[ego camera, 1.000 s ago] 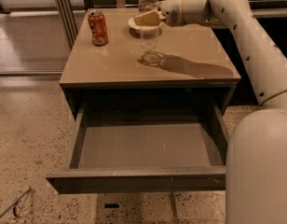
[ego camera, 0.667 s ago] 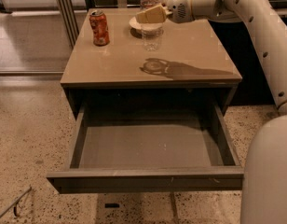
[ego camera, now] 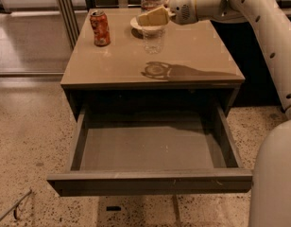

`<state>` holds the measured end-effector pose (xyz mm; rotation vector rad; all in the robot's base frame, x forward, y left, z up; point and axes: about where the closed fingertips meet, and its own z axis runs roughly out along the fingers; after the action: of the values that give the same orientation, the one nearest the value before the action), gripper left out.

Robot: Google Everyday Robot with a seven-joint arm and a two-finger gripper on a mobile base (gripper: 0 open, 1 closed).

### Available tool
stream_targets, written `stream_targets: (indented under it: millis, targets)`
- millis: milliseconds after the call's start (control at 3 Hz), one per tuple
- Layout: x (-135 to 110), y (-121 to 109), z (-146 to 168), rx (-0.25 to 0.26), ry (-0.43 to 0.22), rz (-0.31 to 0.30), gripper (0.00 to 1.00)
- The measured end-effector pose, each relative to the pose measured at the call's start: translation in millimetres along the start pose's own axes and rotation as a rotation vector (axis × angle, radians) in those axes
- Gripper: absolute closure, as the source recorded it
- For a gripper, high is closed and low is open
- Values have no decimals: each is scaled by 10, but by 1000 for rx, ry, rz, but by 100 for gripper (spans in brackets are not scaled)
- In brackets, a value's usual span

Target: Place water bottle into top drawer

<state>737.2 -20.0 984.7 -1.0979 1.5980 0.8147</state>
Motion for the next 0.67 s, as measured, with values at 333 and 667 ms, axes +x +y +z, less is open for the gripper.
stream_targets:
  millis: [333,667]
  targets:
    - [-152,383,-212,-42,-13,-23,100]
    - [-292,863,-452,-60,-16,-28,100]
